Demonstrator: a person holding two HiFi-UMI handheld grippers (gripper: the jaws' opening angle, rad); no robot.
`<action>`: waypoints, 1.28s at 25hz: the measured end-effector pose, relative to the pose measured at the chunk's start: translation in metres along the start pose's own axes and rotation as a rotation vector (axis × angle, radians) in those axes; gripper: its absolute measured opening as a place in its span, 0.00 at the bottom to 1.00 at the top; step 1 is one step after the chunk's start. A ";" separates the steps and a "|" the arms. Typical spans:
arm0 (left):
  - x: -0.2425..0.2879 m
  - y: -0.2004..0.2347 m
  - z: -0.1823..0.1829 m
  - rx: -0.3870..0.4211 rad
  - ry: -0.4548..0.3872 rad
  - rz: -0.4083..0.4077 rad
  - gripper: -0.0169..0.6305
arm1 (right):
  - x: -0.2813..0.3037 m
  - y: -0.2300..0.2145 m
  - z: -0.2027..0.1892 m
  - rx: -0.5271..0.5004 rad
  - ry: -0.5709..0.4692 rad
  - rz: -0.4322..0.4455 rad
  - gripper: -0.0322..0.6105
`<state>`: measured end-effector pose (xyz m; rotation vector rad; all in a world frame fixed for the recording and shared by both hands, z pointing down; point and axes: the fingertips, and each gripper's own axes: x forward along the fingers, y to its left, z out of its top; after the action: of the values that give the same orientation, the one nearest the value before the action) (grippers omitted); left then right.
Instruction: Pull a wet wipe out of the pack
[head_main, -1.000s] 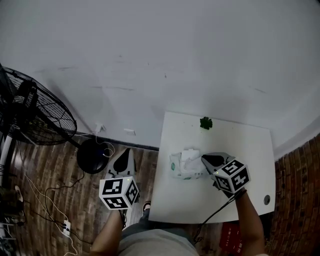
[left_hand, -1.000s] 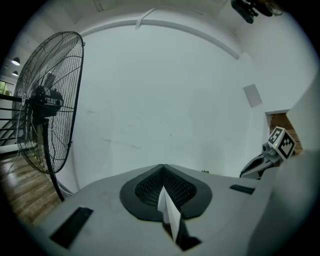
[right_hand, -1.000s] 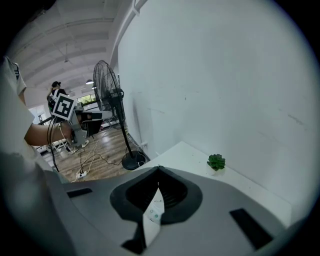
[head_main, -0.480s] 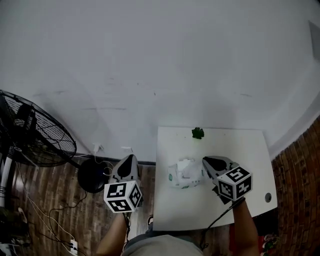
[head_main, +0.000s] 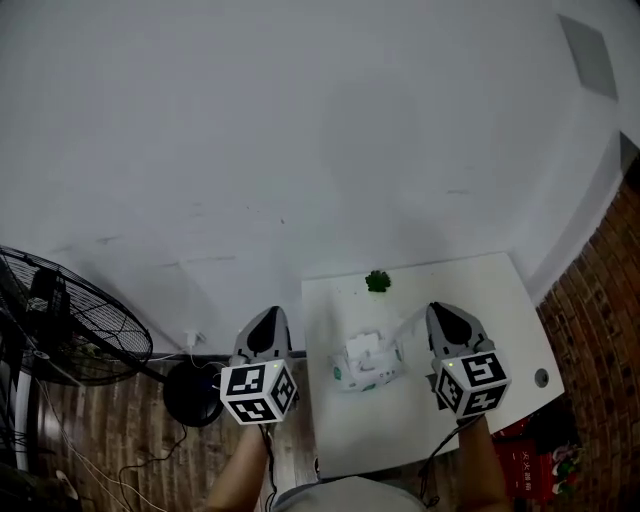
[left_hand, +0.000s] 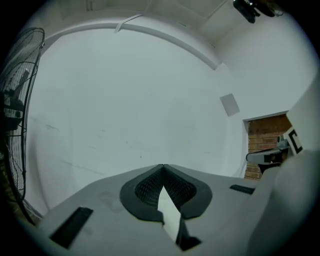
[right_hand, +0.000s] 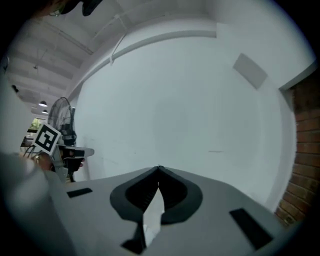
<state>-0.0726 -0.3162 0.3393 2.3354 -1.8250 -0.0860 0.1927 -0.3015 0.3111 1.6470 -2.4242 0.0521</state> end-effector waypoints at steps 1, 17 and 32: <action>0.003 -0.004 0.002 0.001 -0.005 -0.012 0.03 | -0.005 -0.008 0.002 0.009 -0.020 -0.051 0.05; 0.035 -0.055 0.005 0.015 -0.013 -0.120 0.03 | -0.070 -0.077 -0.017 0.147 -0.128 -0.396 0.05; 0.032 -0.055 0.001 0.010 -0.002 -0.114 0.03 | -0.076 -0.078 -0.012 0.176 -0.146 -0.373 0.05</action>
<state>-0.0117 -0.3348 0.3311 2.4460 -1.6957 -0.0950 0.2930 -0.2598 0.3015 2.2280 -2.2209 0.0922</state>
